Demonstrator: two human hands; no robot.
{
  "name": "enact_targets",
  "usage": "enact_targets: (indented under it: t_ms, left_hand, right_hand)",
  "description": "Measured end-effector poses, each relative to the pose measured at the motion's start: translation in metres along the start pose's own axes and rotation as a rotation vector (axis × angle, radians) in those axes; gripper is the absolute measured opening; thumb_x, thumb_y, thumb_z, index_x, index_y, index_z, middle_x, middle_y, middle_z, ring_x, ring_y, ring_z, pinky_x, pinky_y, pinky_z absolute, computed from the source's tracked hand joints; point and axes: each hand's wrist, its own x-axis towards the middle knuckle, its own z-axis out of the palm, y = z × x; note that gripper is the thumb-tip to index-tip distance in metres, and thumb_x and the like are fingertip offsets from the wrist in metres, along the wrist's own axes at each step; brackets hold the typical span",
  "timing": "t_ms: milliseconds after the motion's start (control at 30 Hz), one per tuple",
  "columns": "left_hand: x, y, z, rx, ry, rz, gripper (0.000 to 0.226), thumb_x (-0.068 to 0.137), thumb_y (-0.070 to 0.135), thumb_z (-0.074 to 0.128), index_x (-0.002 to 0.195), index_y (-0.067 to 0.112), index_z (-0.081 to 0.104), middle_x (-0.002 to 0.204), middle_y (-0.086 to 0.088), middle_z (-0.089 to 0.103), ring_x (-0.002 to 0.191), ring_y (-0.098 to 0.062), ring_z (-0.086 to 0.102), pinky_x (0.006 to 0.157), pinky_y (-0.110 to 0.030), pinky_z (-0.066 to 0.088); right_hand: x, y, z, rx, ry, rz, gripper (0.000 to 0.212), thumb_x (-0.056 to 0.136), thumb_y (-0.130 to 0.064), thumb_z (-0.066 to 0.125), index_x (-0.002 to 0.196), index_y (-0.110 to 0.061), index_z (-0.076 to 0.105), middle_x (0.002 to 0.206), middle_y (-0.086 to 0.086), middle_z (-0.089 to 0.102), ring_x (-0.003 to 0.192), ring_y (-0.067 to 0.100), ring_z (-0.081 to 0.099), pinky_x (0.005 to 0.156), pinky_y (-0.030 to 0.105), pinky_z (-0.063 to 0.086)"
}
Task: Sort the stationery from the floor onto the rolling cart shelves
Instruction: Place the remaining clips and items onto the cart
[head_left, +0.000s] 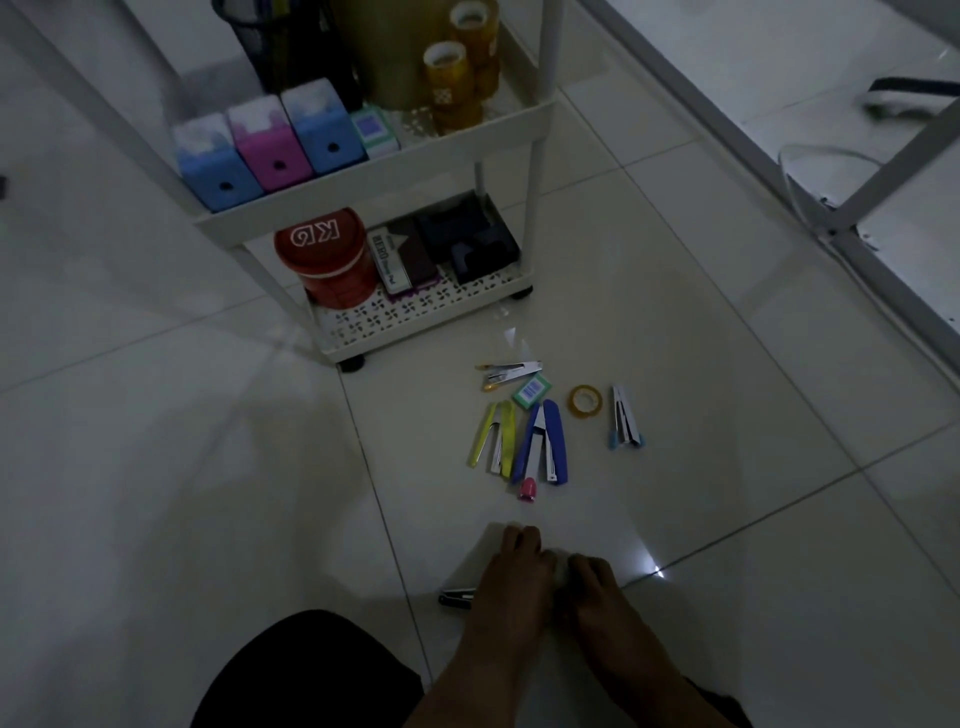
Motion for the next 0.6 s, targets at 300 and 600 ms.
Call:
enact_targets:
  t_ms: [300,600]
  left_hand:
    - [0.006,-0.004,-0.014,-0.307,0.154,-0.041,0.034,0.084,0.012,0.065,0.118,0.014,0.061,0.129,0.000,0.045,0.124,-0.017,0.037,0.102,-0.023,0.035]
    - [0.013,-0.009,-0.041,-0.717,0.238,-0.240,0.032,0.071,0.009,0.077,0.099,0.020,0.065,0.109,0.000,0.052,0.099,-0.011,0.052,0.069,0.002,0.034]
  right_hand:
    - [0.029,-0.010,-0.048,-0.109,-0.058,0.239,0.028,0.094,-0.028,0.052,0.120,-0.023,0.062,0.127,0.003,0.045,0.108,0.016,0.048,0.089,0.019,0.039]
    - [0.065,-0.027,-0.090,0.345,0.075,0.596,0.041,0.073,-0.012,0.081,0.112,-0.004,0.069,0.108,0.012,0.070,0.098,0.024,0.067,0.094,0.038,0.052]
